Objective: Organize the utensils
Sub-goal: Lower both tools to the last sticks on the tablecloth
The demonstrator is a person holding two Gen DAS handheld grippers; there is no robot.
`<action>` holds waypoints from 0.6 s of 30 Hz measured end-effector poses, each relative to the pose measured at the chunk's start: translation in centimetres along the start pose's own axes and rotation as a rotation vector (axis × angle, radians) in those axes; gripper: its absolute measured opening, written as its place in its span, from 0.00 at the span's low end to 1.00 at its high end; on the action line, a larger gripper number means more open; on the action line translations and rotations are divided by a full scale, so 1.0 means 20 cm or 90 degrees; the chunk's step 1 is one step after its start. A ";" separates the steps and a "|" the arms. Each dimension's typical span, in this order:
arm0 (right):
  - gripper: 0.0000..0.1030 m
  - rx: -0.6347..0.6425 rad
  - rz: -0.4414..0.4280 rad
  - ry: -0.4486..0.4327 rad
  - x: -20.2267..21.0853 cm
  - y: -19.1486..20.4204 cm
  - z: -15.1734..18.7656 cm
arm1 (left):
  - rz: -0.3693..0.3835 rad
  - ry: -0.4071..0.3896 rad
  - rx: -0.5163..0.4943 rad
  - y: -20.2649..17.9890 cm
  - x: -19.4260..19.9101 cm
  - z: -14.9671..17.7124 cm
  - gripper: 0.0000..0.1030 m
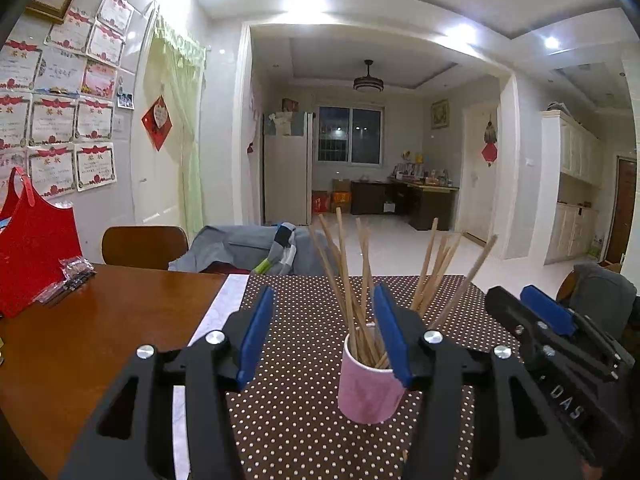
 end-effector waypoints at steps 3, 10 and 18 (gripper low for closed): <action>0.53 0.000 0.001 -0.001 0.09 -0.01 0.00 | 0.001 -0.001 -0.003 -0.01 0.08 0.01 0.51; 0.57 -0.003 0.002 0.013 0.25 -0.02 0.03 | 0.010 0.018 -0.016 -0.06 0.23 0.09 0.51; 0.61 0.001 0.011 0.057 0.36 -0.04 0.11 | 0.030 0.080 -0.031 -0.12 0.32 0.23 0.51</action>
Point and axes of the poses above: each gripper's, at about its wrist camera, not at the fingertips, and x roughly against the way its jaws point, y to its left, z to its underside, the point moved 2 cm from there along -x, roughly the way its jaws point
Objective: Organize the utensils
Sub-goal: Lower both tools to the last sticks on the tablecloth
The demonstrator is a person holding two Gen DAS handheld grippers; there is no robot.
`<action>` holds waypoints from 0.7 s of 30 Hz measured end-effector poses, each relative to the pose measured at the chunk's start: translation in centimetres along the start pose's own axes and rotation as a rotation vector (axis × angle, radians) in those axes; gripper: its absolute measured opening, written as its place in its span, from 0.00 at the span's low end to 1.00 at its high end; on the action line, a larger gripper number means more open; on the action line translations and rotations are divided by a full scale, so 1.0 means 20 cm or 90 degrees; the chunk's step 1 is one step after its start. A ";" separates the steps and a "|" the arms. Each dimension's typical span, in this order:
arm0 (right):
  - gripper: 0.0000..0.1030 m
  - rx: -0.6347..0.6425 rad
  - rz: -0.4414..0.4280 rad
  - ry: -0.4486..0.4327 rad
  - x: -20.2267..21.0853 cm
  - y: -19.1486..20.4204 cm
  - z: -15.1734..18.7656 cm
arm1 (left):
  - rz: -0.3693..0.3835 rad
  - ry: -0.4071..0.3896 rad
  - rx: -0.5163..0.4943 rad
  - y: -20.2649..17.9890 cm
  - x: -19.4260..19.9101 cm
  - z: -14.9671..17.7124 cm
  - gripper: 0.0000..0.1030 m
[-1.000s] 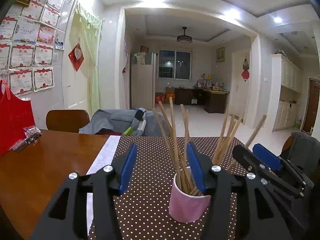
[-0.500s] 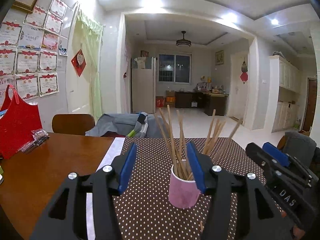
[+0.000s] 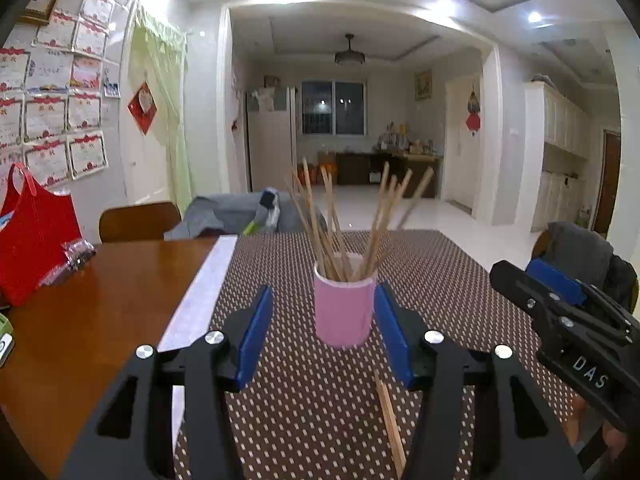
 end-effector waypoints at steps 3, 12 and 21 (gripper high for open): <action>0.62 -0.004 0.001 0.024 0.01 -0.02 0.05 | 0.003 0.017 -0.007 -0.02 0.01 0.06 0.51; 0.67 0.004 0.010 0.110 0.01 -0.07 0.23 | 0.029 0.123 -0.007 -0.08 -0.07 0.24 0.51; 0.68 -0.003 0.019 0.192 -0.07 -0.12 0.40 | 0.058 0.270 -0.041 -0.13 -0.23 0.47 0.51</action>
Point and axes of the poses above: each gripper's, at about its wrist camera, not at the fingertips, and x roughly against the way its jaws point, y to its left, z to its underside, the point moved 2 cm from there along -x, roughly the way its jaws point
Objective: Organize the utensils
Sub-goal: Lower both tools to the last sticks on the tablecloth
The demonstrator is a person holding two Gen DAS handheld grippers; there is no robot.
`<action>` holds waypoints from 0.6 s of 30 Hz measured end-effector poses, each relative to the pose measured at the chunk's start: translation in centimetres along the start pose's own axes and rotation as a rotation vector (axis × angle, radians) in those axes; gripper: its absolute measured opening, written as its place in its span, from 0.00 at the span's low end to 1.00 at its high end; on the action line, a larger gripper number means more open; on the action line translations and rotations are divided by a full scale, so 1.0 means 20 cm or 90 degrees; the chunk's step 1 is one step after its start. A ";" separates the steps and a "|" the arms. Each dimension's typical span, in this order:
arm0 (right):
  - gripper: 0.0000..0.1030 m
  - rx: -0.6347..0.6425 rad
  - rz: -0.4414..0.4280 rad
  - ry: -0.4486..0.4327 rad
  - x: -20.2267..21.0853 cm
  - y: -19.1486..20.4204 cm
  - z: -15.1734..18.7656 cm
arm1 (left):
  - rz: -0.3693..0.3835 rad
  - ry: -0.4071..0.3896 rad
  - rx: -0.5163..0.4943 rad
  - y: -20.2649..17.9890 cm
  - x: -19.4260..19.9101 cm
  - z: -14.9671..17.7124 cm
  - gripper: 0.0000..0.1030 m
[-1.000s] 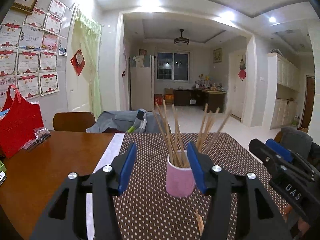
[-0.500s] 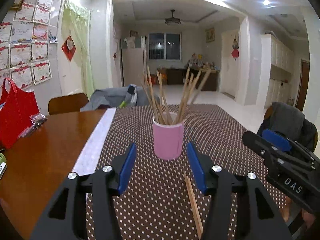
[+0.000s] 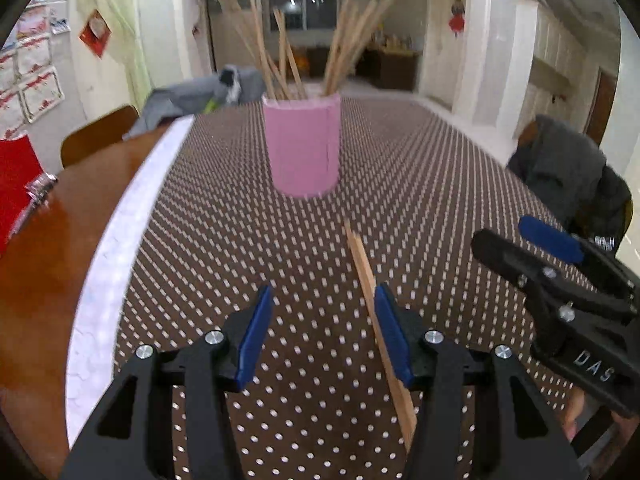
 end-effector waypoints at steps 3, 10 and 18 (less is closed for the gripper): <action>0.69 -0.006 0.003 0.022 -0.04 -0.02 0.03 | -0.002 0.038 -0.017 -0.02 -0.07 0.04 0.51; 0.69 -0.039 -0.005 0.051 -0.08 -0.07 0.05 | -0.001 0.084 -0.046 -0.06 -0.17 0.09 0.51; 0.69 -0.054 0.000 0.072 -0.10 -0.10 0.05 | -0.004 0.090 -0.060 -0.10 -0.18 0.09 0.51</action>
Point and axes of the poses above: each gripper's, at about its wrist camera, not at the fingertips, and x roughly against the way its jaws point, y to its left, z to its underside, the point moved 2 cm from there along -x, roughly the way its jaws point
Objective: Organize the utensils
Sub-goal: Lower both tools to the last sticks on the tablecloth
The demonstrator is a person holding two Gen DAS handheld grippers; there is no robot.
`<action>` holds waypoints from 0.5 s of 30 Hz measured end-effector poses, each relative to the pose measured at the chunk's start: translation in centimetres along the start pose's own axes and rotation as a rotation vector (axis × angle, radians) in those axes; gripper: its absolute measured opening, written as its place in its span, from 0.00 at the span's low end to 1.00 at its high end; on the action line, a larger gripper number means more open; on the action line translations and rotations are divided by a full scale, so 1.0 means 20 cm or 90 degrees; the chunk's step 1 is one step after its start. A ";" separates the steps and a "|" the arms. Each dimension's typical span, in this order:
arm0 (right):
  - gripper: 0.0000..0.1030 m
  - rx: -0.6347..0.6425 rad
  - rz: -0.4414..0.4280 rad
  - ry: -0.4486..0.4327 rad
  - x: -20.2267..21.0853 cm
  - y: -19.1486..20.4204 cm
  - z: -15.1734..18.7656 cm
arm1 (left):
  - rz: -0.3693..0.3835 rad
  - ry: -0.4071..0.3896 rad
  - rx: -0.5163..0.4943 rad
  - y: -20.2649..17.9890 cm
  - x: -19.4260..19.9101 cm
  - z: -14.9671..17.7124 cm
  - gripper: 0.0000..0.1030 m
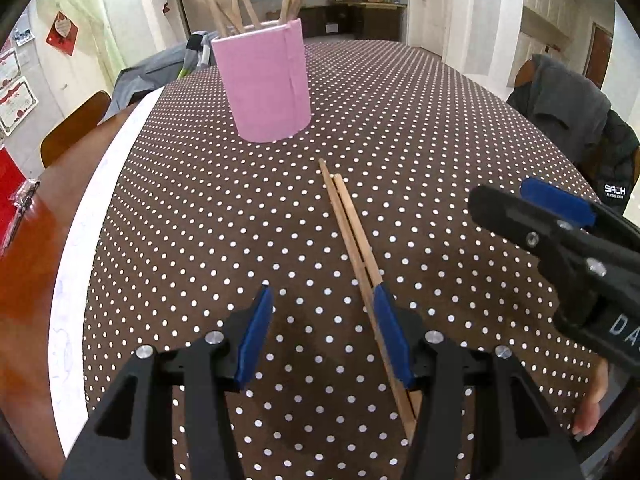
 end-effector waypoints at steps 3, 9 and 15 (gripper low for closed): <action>0.69 -0.003 0.000 0.010 -0.02 -0.01 -0.01 | -0.001 0.005 0.003 0.00 0.00 -0.01 0.51; 0.69 -0.014 -0.005 0.020 -0.04 -0.03 -0.01 | -0.021 0.026 0.002 -0.03 -0.04 -0.05 0.51; 0.69 -0.021 -0.008 0.024 -0.05 -0.05 -0.01 | -0.007 0.057 0.017 -0.02 -0.09 -0.13 0.51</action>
Point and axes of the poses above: each gripper's, at about its wrist camera, not at the fingertips, and x roughly against the way its jaws point, y to its left, z to its underside, the point moved 2 cm from there along -x, roughly the way its jaws point
